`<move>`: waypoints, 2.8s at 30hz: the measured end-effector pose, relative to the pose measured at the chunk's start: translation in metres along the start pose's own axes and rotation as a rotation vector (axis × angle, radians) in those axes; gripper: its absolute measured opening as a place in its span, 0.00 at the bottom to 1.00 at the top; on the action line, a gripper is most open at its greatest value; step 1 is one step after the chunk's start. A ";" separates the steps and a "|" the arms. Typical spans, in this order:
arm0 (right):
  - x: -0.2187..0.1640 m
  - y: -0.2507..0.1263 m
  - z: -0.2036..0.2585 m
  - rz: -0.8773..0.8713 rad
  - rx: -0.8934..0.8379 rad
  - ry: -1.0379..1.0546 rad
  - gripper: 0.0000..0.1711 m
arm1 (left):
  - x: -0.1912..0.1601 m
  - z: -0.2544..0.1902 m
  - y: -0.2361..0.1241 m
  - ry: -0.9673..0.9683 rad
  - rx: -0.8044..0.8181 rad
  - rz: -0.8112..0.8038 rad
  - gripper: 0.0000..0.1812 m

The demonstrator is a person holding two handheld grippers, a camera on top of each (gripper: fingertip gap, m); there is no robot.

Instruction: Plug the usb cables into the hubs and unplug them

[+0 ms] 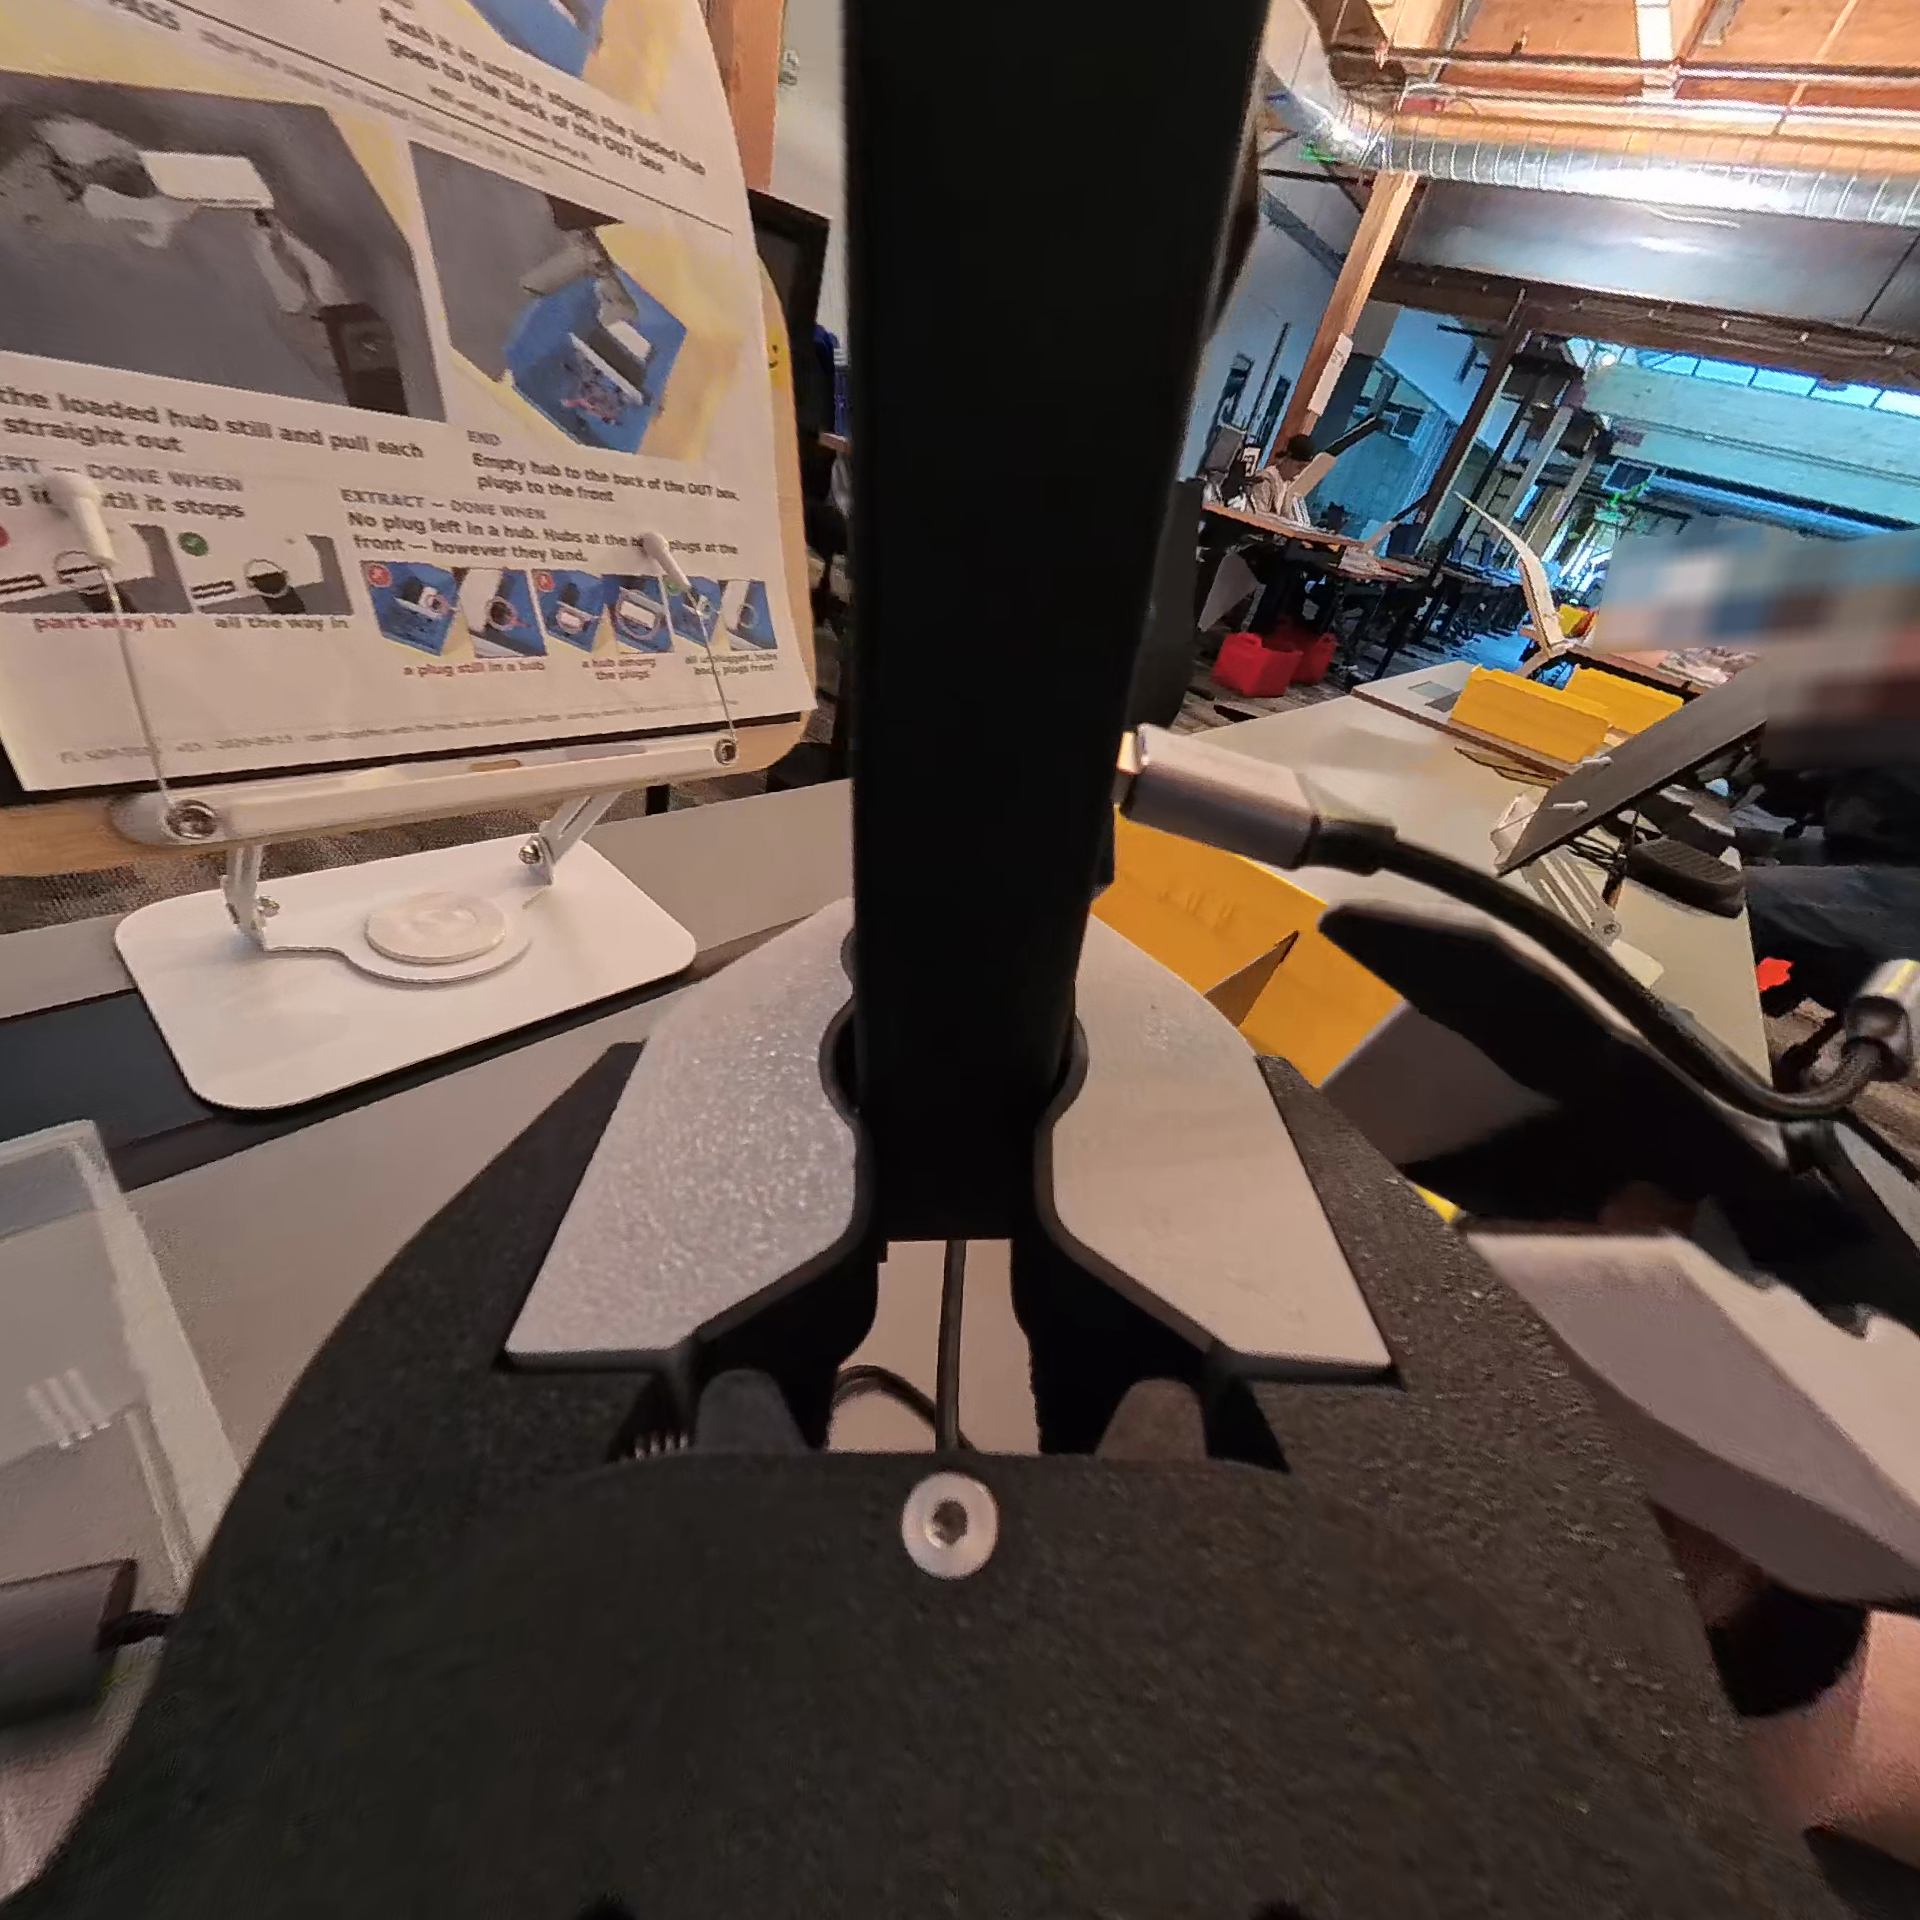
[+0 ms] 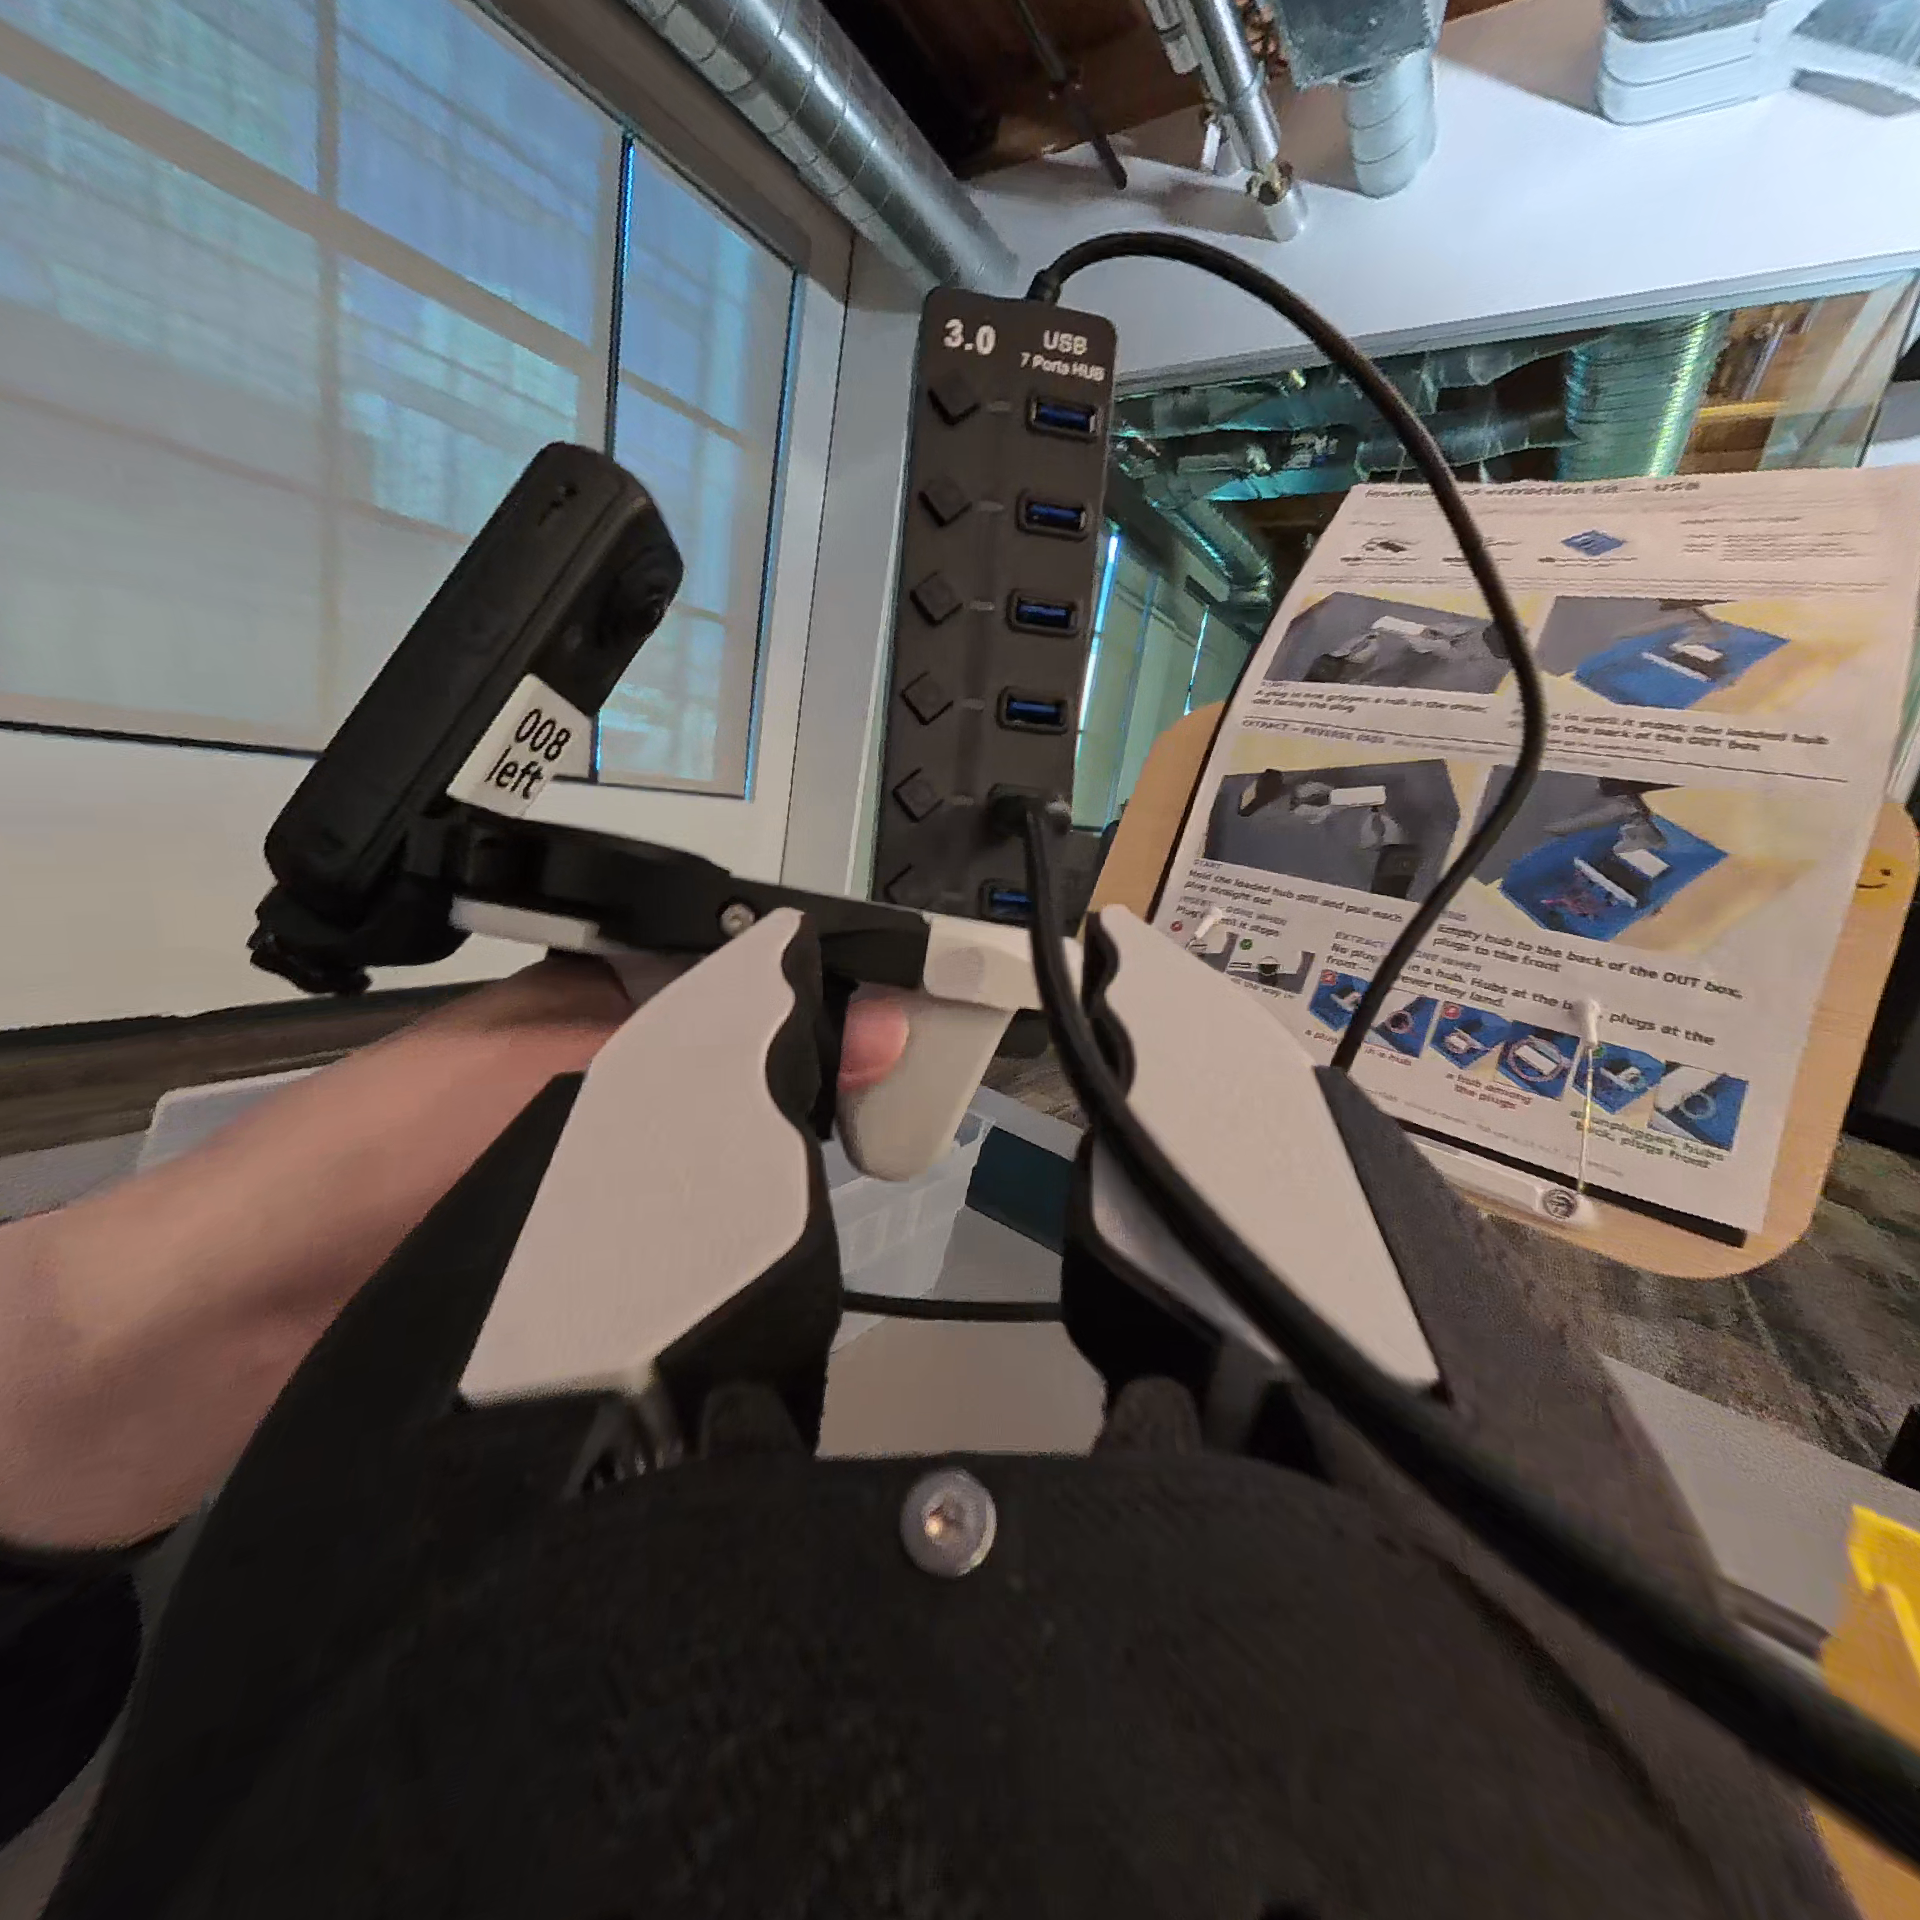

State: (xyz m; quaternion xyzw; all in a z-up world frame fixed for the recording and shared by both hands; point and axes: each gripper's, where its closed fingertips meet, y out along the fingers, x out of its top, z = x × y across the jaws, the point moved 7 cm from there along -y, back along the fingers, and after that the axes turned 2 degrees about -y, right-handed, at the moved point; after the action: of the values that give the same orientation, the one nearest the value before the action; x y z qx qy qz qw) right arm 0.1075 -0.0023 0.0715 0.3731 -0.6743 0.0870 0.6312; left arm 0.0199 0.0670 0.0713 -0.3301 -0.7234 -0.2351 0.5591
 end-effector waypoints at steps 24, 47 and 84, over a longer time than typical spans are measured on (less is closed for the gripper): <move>0.012 0.002 -0.023 0.035 -0.078 -0.023 0.18 | -0.011 -0.033 0.009 0.047 -0.045 0.014 0.14; 0.013 0.001 -0.026 0.045 -0.052 -0.004 0.11 | -0.014 -0.034 0.011 0.070 -0.036 0.022 0.14; 0.031 0.006 -0.046 0.198 0.176 0.070 0.11 | -0.007 -0.016 0.008 0.122 -0.044 0.050 0.14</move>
State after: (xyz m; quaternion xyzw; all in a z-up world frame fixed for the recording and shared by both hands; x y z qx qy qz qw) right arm 0.1421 0.0164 0.1108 0.3554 -0.6754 0.2207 0.6074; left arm 0.0371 0.0596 0.0687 -0.3451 -0.6741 -0.2566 0.6006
